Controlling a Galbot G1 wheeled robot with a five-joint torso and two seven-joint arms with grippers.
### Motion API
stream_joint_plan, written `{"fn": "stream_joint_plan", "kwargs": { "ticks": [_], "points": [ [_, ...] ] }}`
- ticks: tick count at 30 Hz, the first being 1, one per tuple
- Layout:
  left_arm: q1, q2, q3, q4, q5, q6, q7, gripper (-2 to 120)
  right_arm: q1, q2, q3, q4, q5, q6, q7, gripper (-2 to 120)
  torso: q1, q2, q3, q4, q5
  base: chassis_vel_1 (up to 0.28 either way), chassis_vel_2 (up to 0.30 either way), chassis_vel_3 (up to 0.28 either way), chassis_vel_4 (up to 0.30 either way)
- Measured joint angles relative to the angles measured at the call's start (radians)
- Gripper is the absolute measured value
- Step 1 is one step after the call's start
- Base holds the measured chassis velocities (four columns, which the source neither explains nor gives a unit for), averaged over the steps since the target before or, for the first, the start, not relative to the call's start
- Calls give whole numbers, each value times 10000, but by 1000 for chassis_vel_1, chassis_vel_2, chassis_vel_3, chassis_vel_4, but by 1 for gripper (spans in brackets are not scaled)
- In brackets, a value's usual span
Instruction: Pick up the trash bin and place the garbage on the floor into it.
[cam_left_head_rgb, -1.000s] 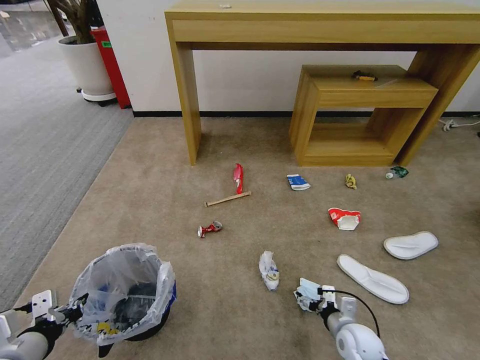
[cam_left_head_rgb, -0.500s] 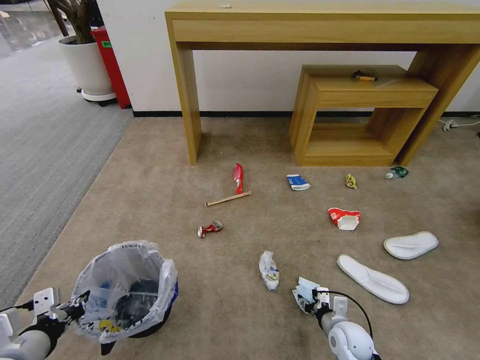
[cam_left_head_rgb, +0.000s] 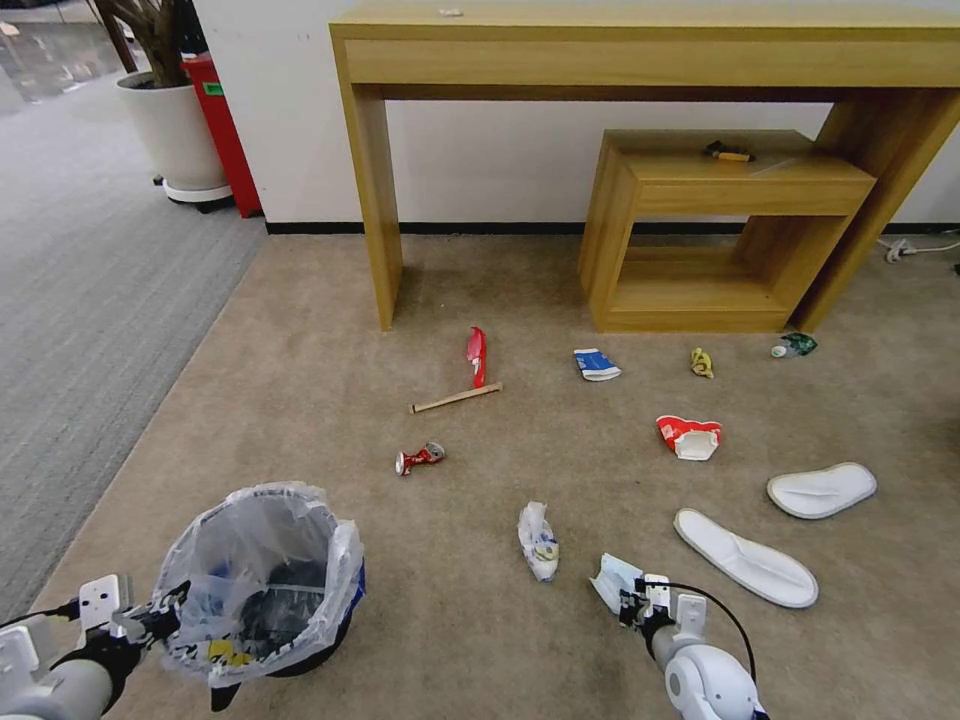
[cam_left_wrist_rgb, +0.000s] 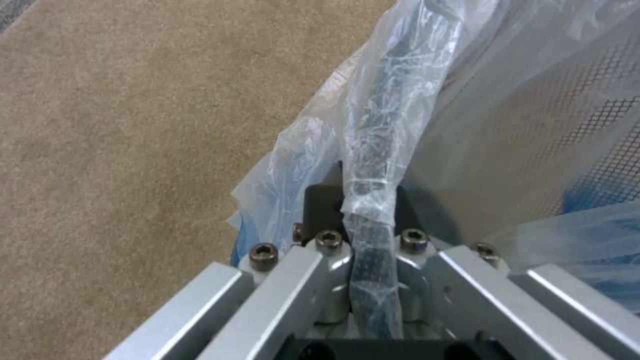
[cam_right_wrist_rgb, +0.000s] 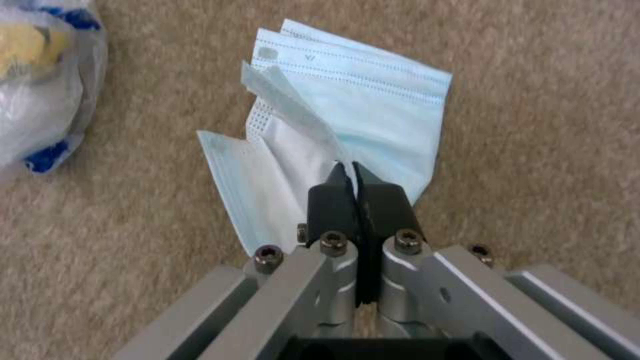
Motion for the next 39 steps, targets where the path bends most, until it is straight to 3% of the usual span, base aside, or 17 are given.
{"fn": "stream_joint_plan", "kwargs": {
  "ticks": [9, 12, 21, 24, 31, 33, 34, 37, 39],
  "points": [
    [-69, 33, 101, 22, 44, 0, -14, 0, -40, -295, -12, 1448, -124, 134, 44, 0, 0, 0, 0, 0, 0, 0, 0, 0, 0],
    [-115, 28, 190, 47, 103, 0, -15, 0, -72, -794, -135, 3179, 29, 30, 139, 0, -1, 0, 0, 0, -1, 0, 0, 0, 0],
    [-232, -13, 457, 81, 322, 1, -10, 0, 1179, -2570, -1030, 5038, 1244, -352, 306, 0, -1, 0, 0, -3, 0, 0, 0, 0, 0],
    [-366, -113, 647, 127, 505, 0, -24, 0, 2445, -3172, -1994, 5497, 2234, -531, 284, 0, -1, 0, 1, 2, -3, 0, 0, 0, 0],
    [-488, -150, 883, 126, 614, 0, -149, 0, 4516, -3514, -3999, 5468, 4314, -623, 46, 0, -1, 0, 0, -1, 1, 0, 0, 0, 0],
    [-543, -151, 972, 118, 652, 0, -218, 0, 5775, -3509, -5200, 5261, 5118, -613, -2, 0, 0, 0, 1, 3, -1, 0, 0, 0, 0],
    [-543, -151, 972, 118, 652, 0, -218, 0, 5775, -3509, -5200, 5261, 5118, -613, -2, 0, 0, 0, 1, 3, -1, 0, 0, 0, 0],
    [-681, -167, 1222, 103, 748, 0, -359, 0, 7575, -3109, -7404, 4997, 5848, -617, 223, 0, 0, 0, 1, 0, -4, 0, 0, 0, 0],
    [-727, -167, 1299, 103, 776, 1, -385, 0, 7848, -2842, -7944, 5075, 6008, -648, 336, 0, 0, 0, 1, -4, -3, 0, 0, 0, 0]
  ]
}}
